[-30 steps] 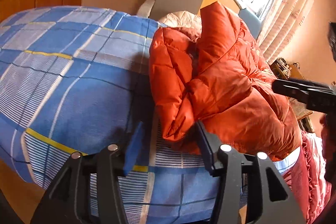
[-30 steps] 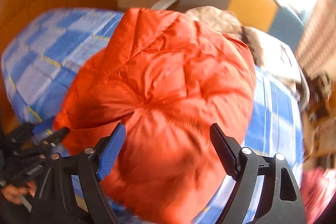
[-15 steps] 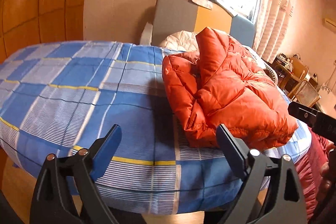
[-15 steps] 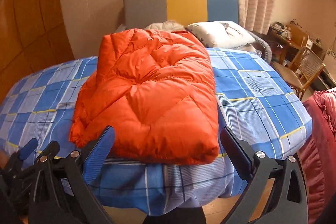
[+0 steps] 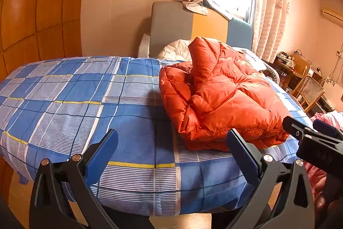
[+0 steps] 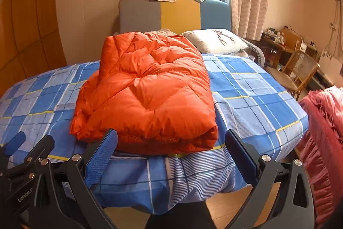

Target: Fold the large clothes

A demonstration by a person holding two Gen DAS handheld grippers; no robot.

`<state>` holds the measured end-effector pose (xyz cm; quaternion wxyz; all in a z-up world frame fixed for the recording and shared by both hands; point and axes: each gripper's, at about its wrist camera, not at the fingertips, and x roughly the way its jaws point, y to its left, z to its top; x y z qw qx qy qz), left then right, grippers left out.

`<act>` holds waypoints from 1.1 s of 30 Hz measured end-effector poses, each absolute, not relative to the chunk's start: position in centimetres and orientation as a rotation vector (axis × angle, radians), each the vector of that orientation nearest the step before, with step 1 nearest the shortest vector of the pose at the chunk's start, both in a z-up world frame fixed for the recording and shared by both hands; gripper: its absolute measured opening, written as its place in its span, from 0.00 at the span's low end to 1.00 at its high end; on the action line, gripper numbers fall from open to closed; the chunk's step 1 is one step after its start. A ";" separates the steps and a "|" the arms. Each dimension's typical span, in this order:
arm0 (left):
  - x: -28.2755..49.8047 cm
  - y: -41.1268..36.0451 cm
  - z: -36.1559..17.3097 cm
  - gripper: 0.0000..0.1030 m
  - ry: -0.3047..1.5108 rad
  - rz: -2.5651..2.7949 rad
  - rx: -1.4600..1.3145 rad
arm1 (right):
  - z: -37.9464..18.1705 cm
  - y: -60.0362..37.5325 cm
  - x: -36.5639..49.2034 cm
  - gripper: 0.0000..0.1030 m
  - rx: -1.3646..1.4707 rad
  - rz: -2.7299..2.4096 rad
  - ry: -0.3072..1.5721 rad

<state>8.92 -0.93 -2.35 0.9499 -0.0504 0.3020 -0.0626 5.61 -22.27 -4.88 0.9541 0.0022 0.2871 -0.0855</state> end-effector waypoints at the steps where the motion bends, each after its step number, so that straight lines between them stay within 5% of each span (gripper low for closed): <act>1: 8.9 -1.1 -2.3 0.98 0.614 -0.129 -0.098 | -4.9 -22.4 5.6 0.97 0.005 -0.180 0.580; 33: 7.6 -3.9 -1.1 0.98 0.573 -0.138 -0.002 | -5.6 -24.5 3.8 0.97 0.082 -0.247 0.556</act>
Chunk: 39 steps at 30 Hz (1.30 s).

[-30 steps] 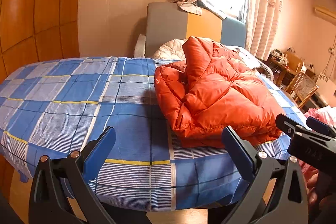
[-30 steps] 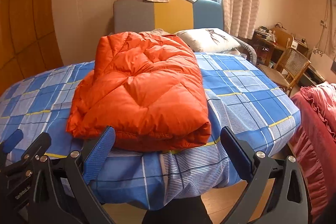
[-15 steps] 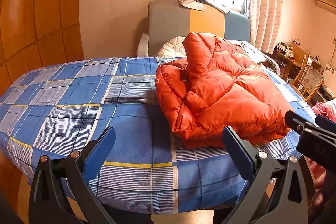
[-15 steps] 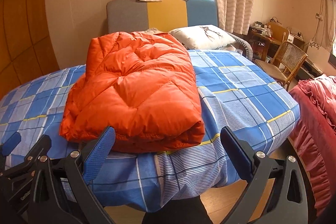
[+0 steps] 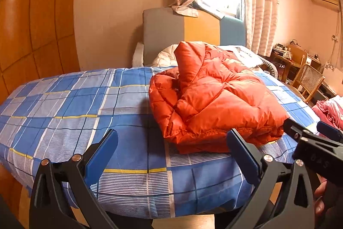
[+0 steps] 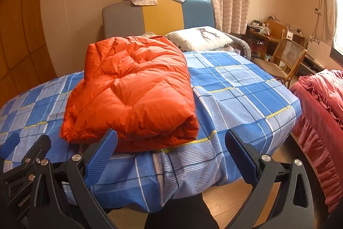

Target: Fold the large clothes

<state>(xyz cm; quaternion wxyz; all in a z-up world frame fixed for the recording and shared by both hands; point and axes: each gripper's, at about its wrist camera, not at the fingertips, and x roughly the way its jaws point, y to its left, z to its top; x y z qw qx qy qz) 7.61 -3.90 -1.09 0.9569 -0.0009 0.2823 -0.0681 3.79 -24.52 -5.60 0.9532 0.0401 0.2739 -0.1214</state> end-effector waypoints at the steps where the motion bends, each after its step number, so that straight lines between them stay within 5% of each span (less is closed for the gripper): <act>1: 7.5 -3.9 -1.1 0.98 0.573 -0.141 -0.004 | -5.6 -24.5 3.8 0.97 0.081 -0.246 0.558; 39: 7.2 -2.8 -1.2 0.98 0.579 -0.136 -0.028 | -5.2 -22.6 3.3 0.97 0.046 -0.219 0.539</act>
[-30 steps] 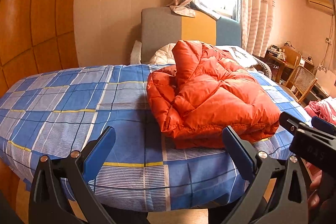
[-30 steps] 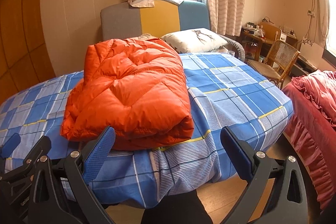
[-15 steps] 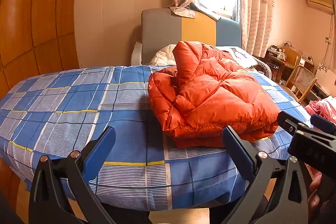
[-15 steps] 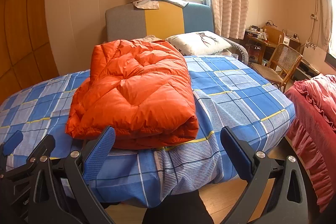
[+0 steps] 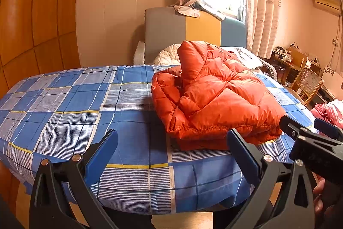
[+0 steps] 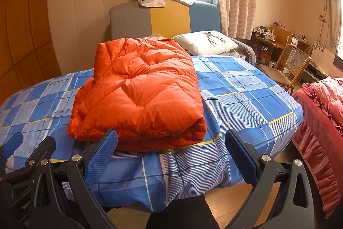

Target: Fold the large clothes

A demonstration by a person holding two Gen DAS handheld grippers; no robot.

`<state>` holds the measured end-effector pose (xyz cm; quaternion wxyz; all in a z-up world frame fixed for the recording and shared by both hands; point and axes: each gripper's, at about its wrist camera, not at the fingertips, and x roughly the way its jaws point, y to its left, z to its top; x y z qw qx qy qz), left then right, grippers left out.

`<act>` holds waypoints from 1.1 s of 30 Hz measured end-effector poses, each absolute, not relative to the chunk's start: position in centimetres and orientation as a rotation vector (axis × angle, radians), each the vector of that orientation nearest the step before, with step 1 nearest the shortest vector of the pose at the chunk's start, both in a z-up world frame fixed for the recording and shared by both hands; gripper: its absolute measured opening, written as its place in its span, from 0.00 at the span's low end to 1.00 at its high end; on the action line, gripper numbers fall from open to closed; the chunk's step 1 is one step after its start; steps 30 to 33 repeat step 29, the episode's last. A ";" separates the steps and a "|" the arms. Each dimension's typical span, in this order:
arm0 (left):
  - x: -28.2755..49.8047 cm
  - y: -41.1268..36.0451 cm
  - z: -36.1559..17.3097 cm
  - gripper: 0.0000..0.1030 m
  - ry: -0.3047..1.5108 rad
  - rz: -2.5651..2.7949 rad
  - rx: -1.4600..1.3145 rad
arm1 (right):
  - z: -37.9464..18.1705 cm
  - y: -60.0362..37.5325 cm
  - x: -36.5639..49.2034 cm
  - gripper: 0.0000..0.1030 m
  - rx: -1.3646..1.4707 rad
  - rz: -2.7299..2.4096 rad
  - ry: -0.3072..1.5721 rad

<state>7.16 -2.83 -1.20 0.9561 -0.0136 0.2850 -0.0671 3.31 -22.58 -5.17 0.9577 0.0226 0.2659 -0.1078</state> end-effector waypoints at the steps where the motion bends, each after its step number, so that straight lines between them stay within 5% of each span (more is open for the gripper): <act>1: 7.2 -2.8 -1.2 0.98 0.578 -0.137 -0.025 | -5.2 -22.6 3.4 0.97 0.046 -0.219 0.540; 33: 8.5 -2.7 -2.1 0.98 0.635 -0.093 -0.011 | -5.8 -23.4 3.7 0.97 0.060 -0.223 0.551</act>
